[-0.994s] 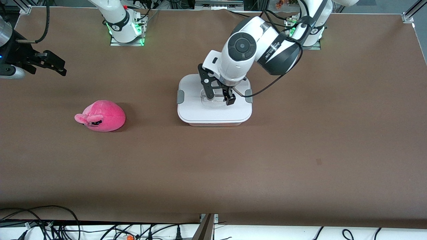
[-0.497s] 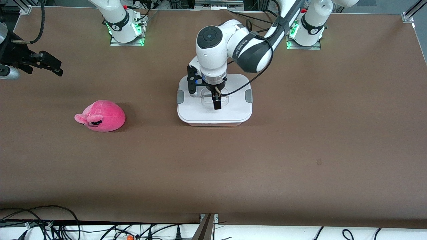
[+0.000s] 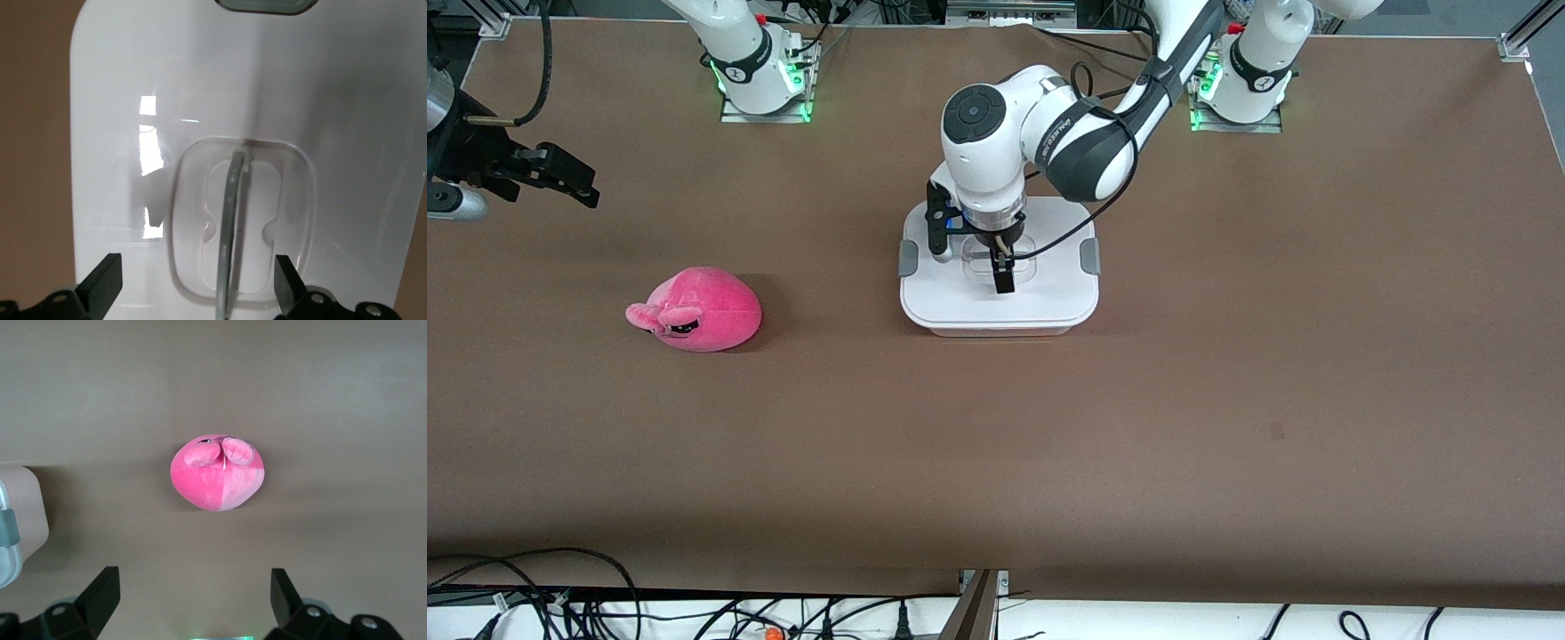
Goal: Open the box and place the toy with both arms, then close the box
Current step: 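Grasp the lid handle with the left gripper and lift the lid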
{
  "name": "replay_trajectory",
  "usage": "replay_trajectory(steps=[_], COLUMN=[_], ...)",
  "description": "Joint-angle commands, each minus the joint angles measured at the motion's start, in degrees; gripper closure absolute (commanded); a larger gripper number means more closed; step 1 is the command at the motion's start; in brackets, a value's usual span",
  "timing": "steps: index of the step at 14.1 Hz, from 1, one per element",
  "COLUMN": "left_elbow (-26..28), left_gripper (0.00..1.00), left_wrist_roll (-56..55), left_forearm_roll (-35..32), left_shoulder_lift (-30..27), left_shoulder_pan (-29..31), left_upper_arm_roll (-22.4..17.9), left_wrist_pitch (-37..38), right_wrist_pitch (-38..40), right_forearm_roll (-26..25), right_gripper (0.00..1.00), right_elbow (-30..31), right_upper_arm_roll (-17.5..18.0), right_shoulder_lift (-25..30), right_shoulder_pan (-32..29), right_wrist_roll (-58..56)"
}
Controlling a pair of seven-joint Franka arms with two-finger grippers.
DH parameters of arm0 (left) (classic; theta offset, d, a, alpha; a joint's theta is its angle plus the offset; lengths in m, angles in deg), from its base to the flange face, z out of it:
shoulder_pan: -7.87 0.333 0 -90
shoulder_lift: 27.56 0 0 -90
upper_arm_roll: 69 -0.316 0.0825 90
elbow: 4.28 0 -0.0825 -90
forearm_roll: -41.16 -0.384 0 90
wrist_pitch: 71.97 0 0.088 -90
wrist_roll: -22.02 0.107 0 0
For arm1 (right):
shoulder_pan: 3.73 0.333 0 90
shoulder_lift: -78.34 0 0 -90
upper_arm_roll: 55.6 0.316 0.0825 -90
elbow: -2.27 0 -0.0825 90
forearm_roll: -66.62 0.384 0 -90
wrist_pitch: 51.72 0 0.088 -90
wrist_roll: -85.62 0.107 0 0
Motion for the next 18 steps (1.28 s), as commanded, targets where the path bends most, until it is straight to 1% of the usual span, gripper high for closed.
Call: replay_trajectory(steps=[1, 5, 7, 8, 11, 12, 16, 18], left_elbow=[0.57, 0.57, 0.66, 0.57, 0.48, 0.57, 0.31, -0.22], left_gripper=[0.0, 0.0, 0.4, 0.98, 0.98, 1.0, 1.0, 1.0], left_wrist_roll=[-1.32, -1.14, -1.06, -2.27, -3.07, -2.99, -2.72, -0.36], left_forearm_roll=[0.2, 0.2, 0.11, 0.37, 0.2, 0.11, -0.24, -0.33], left_shoulder_lift=[-0.21, -0.82, -0.82, -0.91, -0.83, -0.82, -0.91, -1.09], left_shoulder_pan=[-1.17, -1.34, -1.52, -1.52, -2.22, -2.31, -2.22, -1.7], left_upper_arm_roll=[-0.13, -0.13, -0.13, -0.13, -0.13, -0.13, -0.13, -0.13], left_wrist_pitch=[0.46, 3.18, 3.27, 3.36, 3.54, 3.54, 3.62, 4.68], right_wrist_pitch=[0.89, 0.8, 0.8, 0.45, 0.45, 0.36, 0.19, 0.1], right_forearm_roll=[0.45, 0.36, 0.36, 0.36, 0.18, 0.36, -0.96, -0.87], right_gripper=[0.0, 0.0, 0.0, 0.0, 0.0, 0.0, 0.0, 0.0], right_elbow=[-1.2, -1.12, -1.12, -1.12, -1.29, -1.29, -1.29, -1.47], right_upper_arm_roll=[-0.03, -0.56, -0.47, -0.47, -0.47, -0.47, -0.12, -0.03], right_shoulder_lift=[-0.4, -1.01, -1.19, -1.36, -2.59, -2.59, -4.35, -4.35], right_shoulder_pan=[-0.01, -0.89, -0.62, -0.62, -0.89, -0.8, -0.01, -0.01], right_wrist_roll=[-0.34, -0.16, -0.07, -0.25, -0.42, -0.25, -0.25, -0.16])
